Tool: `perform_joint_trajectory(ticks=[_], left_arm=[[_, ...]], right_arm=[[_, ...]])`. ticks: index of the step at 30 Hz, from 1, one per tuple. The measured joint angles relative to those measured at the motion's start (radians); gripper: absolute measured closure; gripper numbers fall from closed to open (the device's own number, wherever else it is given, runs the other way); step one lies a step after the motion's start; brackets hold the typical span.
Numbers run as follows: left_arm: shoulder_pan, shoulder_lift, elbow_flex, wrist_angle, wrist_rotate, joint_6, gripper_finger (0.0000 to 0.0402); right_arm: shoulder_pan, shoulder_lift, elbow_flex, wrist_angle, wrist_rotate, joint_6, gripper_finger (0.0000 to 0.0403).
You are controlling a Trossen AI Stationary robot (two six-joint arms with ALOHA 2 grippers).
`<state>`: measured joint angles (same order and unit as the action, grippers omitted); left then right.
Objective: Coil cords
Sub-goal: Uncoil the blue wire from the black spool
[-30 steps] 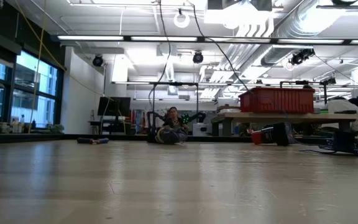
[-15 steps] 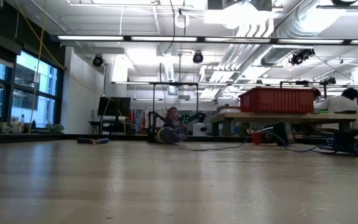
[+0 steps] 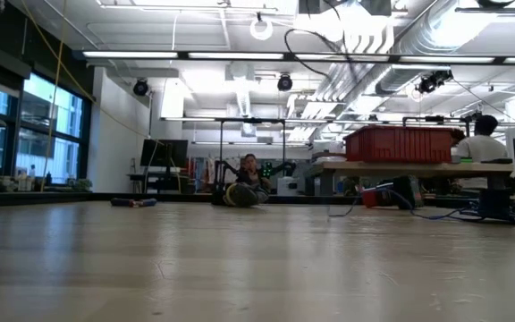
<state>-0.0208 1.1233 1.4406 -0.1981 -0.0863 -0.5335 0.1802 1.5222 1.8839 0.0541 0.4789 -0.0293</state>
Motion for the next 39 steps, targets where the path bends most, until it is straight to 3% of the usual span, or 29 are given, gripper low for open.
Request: perform_joint_trajectory(ticks=[5,7,12,20,39], left_arm=[[-0.014,0.000,0.000,0.156,-0.001,0.046,0.0206],[-0.014,0.003,0.000,0.161,0.010,0.048,0.0206],[-0.014,0.039,0.001,0.155,0.115,0.043,0.0206],[-0.019,0.131,0.000,0.127,0.131,0.116,0.0206],[-0.021,0.239,0.001,0.093,-0.003,0.425,0.0206]], right_arm=[[-0.017,0.007,-0.001,-0.042,0.016,0.006,0.0403],[-0.023,0.021,-0.001,0.024,-0.015,0.007,0.0403],[-0.058,0.028,0.000,-0.027,-0.020,0.052,0.0403],[-0.074,0.032,0.000,-0.029,-0.035,0.056,0.0403],[-0.074,0.033,0.000,-0.032,-0.078,0.056,0.0403]])
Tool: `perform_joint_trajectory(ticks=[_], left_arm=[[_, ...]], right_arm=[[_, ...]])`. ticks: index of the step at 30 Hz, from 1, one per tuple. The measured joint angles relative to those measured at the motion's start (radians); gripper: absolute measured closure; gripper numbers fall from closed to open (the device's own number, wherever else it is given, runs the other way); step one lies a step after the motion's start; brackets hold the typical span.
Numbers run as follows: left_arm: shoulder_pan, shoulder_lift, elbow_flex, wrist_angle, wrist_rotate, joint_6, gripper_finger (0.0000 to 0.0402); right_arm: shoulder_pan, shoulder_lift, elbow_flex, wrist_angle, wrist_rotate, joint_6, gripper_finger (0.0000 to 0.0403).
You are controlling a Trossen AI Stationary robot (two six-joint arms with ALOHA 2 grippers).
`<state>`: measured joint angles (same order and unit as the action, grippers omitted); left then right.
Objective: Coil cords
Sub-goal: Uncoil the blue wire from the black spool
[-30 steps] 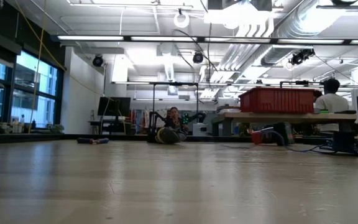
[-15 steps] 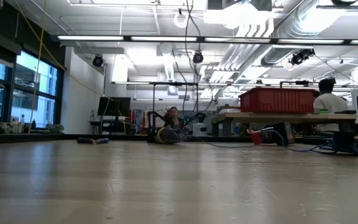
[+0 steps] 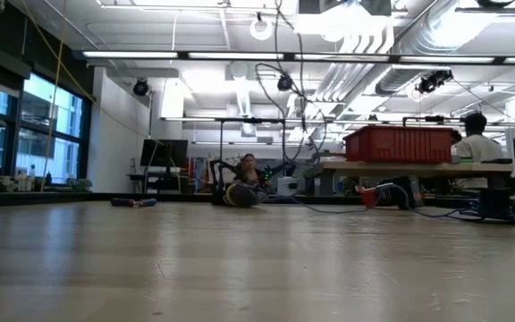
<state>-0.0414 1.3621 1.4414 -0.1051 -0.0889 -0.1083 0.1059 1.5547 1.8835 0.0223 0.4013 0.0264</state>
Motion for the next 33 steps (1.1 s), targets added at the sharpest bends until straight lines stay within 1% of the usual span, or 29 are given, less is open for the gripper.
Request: perform_joint_trajectory(ticks=[3,5,7,11,12,17,20,21,23,26,28,31,33], left_arm=[[0.000,0.017,0.000,-0.003,-0.011,0.019,0.0209],[0.000,0.019,-0.001,-0.019,-0.031,0.019,0.0225],[0.000,0.014,-0.001,-0.025,-0.038,0.017,0.0261],[0.000,-0.002,-0.001,-0.058,-0.042,0.016,0.0373],[0.000,-0.004,-0.001,-0.056,-0.043,0.015,0.0386],[0.000,-0.008,0.000,-0.065,-0.044,-0.024,0.0398],[0.000,-0.010,0.009,-0.054,0.016,-0.122,0.0399],[0.000,-0.014,0.025,-0.059,0.042,-0.159,0.0399],[-0.003,-0.017,0.070,-0.059,0.086,-0.203,0.0400],[-0.006,-0.026,0.159,-0.103,0.107,-0.211,0.0400],[-0.006,-0.027,0.221,-0.180,0.110,-0.197,0.0401],[-0.005,-0.025,0.293,-0.308,0.107,-0.203,0.0401],[-0.005,-0.024,0.337,-0.380,0.107,-0.217,0.0401]], right_arm=[[0.000,0.000,0.000,-0.002,-0.002,0.000,0.0403],[0.000,0.000,0.000,-0.003,-0.008,0.000,0.0403],[0.000,0.000,0.000,-0.003,-0.013,0.000,0.0403],[0.000,0.000,0.000,-0.003,-0.013,-0.005,0.0403],[0.000,0.000,0.000,-0.003,-0.014,-0.005,0.0403],[0.000,0.000,0.000,0.001,-0.017,-0.007,0.0403],[0.008,-0.001,0.000,0.035,-0.028,0.014,0.0398],[0.012,-0.006,0.000,0.024,-0.041,0.016,0.0391],[0.015,-0.029,0.000,-0.083,-0.035,0.001,0.0365],[0.027,-0.048,0.001,-0.265,0.102,0.006,0.0312],[0.035,-0.053,0.000,-0.341,0.184,0.028,0.0274],[0.041,-0.073,0.000,-0.451,0.221,0.010,0.0224],[0.043,-0.096,0.000,-0.535,0.257,0.004,0.0202]])
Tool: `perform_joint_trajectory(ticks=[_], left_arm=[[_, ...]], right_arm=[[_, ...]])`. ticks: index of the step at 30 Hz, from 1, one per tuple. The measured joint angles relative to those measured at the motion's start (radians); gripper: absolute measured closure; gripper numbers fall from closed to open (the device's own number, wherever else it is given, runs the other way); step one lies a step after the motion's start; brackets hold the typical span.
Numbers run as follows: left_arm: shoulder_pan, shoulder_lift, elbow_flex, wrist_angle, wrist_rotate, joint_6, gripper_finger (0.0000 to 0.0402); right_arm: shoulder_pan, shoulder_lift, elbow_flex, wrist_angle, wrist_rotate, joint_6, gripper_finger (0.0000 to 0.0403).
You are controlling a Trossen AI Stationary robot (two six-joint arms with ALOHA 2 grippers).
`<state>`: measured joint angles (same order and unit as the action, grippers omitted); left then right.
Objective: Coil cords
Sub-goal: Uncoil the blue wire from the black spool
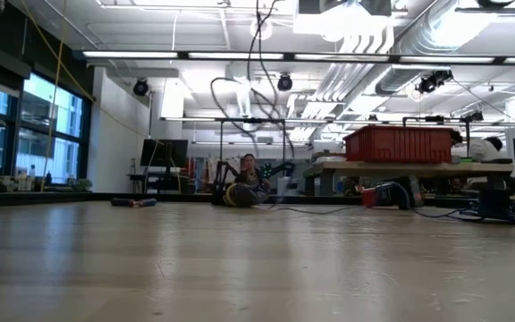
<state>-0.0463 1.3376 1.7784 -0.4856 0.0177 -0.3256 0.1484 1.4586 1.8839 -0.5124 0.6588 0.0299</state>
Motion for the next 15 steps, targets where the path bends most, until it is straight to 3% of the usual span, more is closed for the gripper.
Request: perform_joint_trajectory(ticks=[6,7,11,15], left_arm=[[0.000,-0.003,0.098,-0.140,-0.010,-0.037,0.0401],[0.000,-0.003,0.106,-0.152,-0.022,-0.036,0.0401],[0.003,-0.003,0.118,-0.168,-0.081,-0.014,0.0401],[0.028,-0.002,0.118,-0.125,-0.082,-0.058,0.0402]], right_arm=[[-0.003,-0.044,0.000,-0.323,0.115,0.099,0.0189],[-0.003,-0.050,0.000,-0.360,0.101,0.138,0.0189],[-0.001,-0.054,0.000,-0.357,-0.117,0.225,0.0190],[0.036,-0.049,0.000,-0.317,-0.127,0.232,0.0190]])
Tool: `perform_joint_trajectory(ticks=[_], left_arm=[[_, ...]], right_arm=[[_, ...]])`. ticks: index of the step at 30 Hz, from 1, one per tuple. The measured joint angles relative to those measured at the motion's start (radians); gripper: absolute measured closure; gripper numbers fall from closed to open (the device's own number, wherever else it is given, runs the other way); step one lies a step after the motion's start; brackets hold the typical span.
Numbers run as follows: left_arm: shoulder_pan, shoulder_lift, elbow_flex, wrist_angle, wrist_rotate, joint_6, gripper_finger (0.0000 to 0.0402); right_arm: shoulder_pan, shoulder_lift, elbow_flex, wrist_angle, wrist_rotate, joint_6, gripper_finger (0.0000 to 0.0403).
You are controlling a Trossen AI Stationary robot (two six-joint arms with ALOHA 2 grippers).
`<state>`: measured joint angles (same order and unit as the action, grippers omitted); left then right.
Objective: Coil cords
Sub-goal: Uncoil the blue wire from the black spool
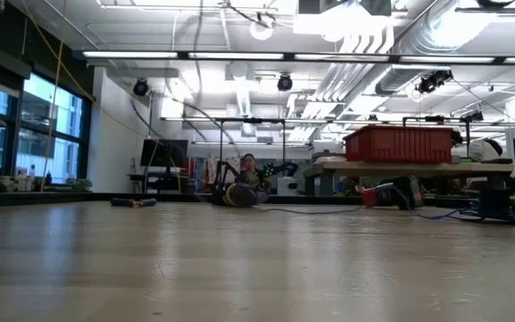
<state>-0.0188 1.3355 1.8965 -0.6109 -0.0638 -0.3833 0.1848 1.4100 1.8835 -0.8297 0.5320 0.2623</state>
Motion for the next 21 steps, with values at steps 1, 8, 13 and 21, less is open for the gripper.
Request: perform_joint_trajectory(ticks=[1,8,13,21], left_arm=[[0.007,0.000,0.000,0.030,0.007,-0.021,0.0402],[0.058,-0.002,0.001,0.216,0.089,-0.095,0.0401],[0.107,-0.004,0.000,0.214,0.083,-0.131,0.0401],[0.152,-0.005,0.000,0.213,0.072,-0.164,0.0401]], right_arm=[[0.006,0.004,0.001,-0.004,-0.015,0.000,0.0190],[0.091,0.130,-0.002,-0.116,-0.069,-0.080,0.0191],[0.131,0.240,0.000,-0.109,-0.016,-0.243,0.0192],[0.161,0.352,0.000,-0.086,0.088,-0.445,0.0211]])
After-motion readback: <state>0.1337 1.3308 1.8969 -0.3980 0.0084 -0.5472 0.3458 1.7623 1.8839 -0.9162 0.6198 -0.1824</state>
